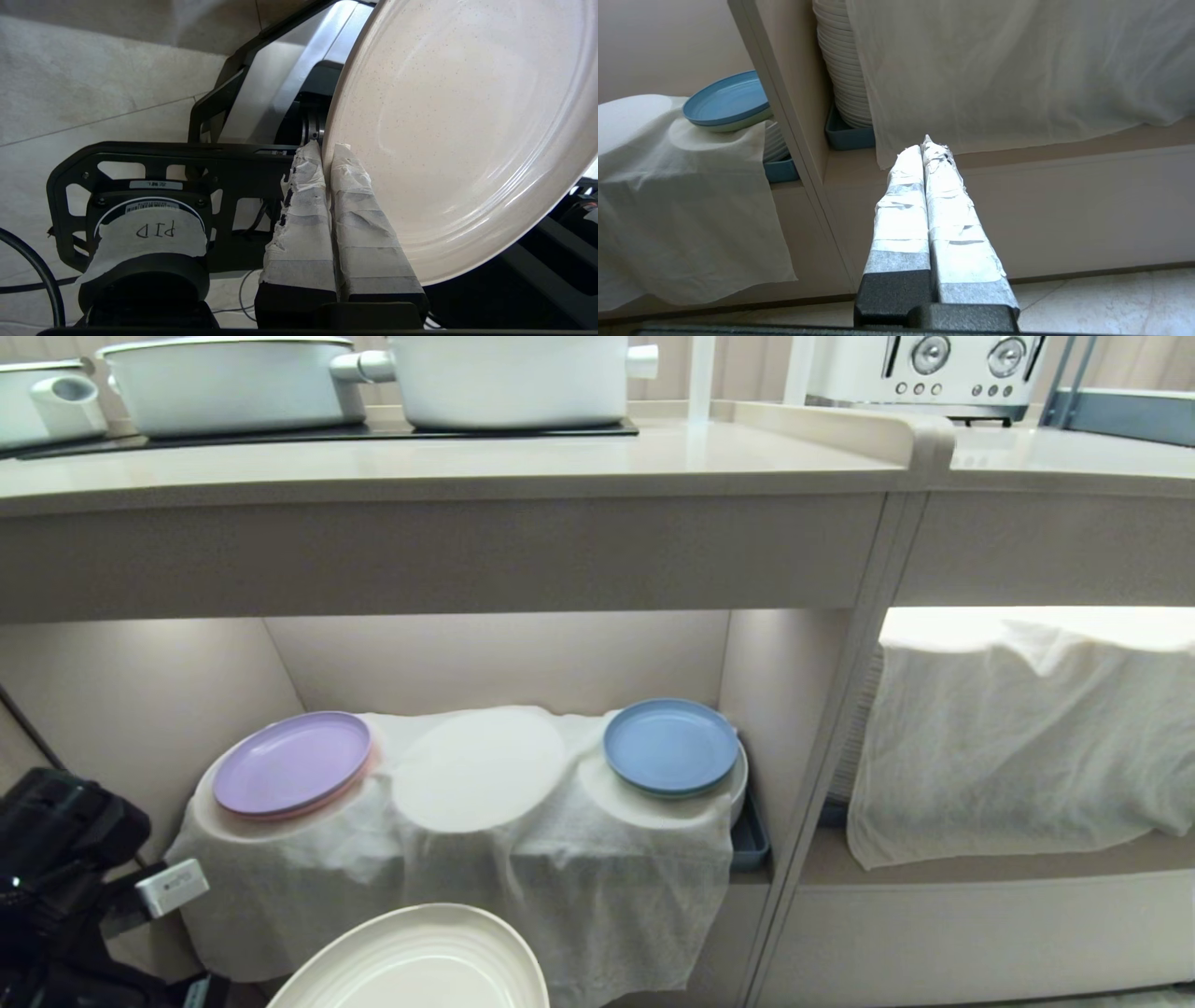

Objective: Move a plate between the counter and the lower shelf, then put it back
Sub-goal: Put the plate in the cupboard

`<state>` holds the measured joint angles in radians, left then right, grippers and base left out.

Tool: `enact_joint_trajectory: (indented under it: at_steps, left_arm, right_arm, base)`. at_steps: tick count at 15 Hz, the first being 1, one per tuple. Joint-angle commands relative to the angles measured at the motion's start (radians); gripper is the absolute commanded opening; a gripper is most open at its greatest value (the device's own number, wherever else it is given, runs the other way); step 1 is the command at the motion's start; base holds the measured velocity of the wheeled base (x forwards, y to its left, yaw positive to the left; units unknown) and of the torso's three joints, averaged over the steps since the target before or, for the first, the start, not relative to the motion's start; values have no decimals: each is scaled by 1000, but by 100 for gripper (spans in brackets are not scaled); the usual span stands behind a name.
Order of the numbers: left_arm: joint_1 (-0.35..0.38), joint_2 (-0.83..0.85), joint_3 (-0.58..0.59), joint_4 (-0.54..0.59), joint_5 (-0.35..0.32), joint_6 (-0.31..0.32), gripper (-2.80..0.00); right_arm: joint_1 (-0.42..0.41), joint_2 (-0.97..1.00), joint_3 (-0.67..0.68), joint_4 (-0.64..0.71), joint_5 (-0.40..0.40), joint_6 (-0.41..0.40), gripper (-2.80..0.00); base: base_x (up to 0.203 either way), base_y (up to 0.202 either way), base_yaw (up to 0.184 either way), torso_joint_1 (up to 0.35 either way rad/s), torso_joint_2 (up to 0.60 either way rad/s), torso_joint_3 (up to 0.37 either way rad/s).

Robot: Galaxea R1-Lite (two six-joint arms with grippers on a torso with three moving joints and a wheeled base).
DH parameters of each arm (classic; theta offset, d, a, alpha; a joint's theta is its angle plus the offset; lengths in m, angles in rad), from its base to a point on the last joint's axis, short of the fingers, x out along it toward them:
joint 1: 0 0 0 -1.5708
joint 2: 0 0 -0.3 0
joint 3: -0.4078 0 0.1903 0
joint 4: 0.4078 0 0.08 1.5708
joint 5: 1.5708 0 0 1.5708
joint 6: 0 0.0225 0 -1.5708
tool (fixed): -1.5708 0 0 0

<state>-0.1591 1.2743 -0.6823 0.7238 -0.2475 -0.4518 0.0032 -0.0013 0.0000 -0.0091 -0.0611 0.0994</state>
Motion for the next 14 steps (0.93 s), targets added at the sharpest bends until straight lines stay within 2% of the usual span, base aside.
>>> enact_joint_trajectory:
  at_steps: [1,7,12,14]
  left_arm:
    - [0,2,3,3,-1,-3,-280]
    - [0,0,7,3,-1,-4,-280]
    - [3,4,15,-29,-4,-16,-280]
    - [12,4,44,-74,-3,-17,-280]
  right_arm:
    - [0,1,0,-2,0,0,-280]
    - [0,1,0,-2,0,0,-280]
    - [0,1,0,-2,0,0,-280]
    - [0,1,0,-1,0,0,-280]
  base:
    - [0,0,0,0,0,0]
    - [0,0,0,0,0,0]
    - [0,0,0,0,0,0]
    - [0,0,0,0,0,0]
